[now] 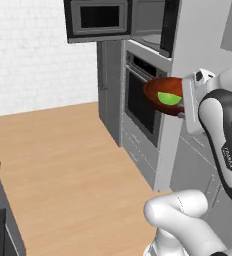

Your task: Pick the lemon wedge from the sink and place it in the bowl. Then pick the bowl and place it in the microwave. Then close the microwave door and press the start button.

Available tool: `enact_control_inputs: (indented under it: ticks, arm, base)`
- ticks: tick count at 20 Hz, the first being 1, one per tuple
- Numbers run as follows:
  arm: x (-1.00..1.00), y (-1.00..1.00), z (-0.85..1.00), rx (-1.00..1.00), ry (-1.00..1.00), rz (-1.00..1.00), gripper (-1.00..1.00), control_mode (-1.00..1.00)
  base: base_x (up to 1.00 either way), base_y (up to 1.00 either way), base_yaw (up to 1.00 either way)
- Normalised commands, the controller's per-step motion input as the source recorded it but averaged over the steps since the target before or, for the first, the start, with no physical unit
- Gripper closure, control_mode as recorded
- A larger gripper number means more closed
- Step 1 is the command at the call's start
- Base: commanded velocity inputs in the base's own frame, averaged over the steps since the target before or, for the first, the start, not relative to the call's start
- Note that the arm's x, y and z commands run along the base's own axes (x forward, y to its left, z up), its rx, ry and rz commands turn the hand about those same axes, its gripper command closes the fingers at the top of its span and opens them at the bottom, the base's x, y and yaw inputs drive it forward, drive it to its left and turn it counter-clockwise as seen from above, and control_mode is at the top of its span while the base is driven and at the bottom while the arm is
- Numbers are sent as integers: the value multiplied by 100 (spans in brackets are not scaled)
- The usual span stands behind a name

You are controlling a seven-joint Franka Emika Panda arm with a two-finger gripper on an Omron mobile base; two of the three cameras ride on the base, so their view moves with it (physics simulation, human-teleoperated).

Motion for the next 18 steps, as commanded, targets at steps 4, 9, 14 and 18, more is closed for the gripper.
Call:
enact_control_inputs:
  ticks: [4,9,14,18]
  arm:
    - [0,0,0,0,0,0,100,100]
    - [0,0,0,0,0,0,100,100]
    - [0,0,0,0,0,0,100,100]
    - [0,0,0,0,0,0,100,100]
  base:
    - [100,18,-23]
    - [86,25,-30]
    - [62,43,-39]
    - [46,70,-42]
